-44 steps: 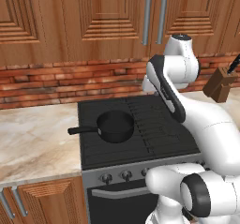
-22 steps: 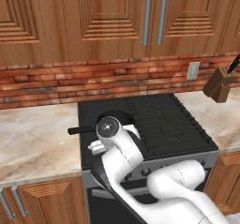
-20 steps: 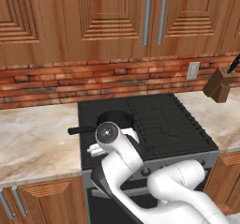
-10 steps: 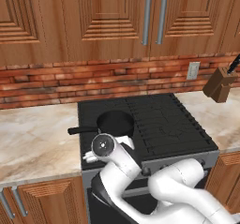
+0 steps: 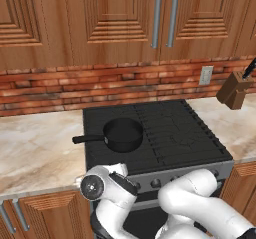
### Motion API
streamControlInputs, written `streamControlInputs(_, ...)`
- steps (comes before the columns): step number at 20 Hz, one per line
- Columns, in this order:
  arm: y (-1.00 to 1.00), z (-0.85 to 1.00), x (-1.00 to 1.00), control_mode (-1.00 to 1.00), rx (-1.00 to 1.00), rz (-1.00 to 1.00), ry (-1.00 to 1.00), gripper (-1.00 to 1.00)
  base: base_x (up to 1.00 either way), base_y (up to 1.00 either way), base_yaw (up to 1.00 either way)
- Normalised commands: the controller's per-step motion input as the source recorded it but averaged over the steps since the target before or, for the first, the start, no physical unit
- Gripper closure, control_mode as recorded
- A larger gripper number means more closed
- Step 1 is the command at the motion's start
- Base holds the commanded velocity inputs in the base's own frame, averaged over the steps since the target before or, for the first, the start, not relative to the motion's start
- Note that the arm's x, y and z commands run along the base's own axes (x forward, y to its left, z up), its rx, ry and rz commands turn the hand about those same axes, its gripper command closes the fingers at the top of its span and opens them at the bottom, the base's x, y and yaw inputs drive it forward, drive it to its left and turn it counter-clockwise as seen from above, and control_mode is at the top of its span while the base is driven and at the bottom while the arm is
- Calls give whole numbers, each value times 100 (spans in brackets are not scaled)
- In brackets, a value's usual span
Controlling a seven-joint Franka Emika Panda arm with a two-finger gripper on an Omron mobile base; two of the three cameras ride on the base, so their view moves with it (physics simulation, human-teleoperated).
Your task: Turn on the front left burner of the stove.
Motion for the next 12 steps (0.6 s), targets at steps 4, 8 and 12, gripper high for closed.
streamControlInputs(4, 32, -46, 0, -100, 6, 0, -45, -100, 0, 0, 0)
streamControlInputs(8, 15, -47, -4, -100, 12, 0, -45, -100, 0, 0, 0)
streamControlInputs(12, 3, -44, -8, -100, 16, 0, -42, -100, 0, 0, 0)
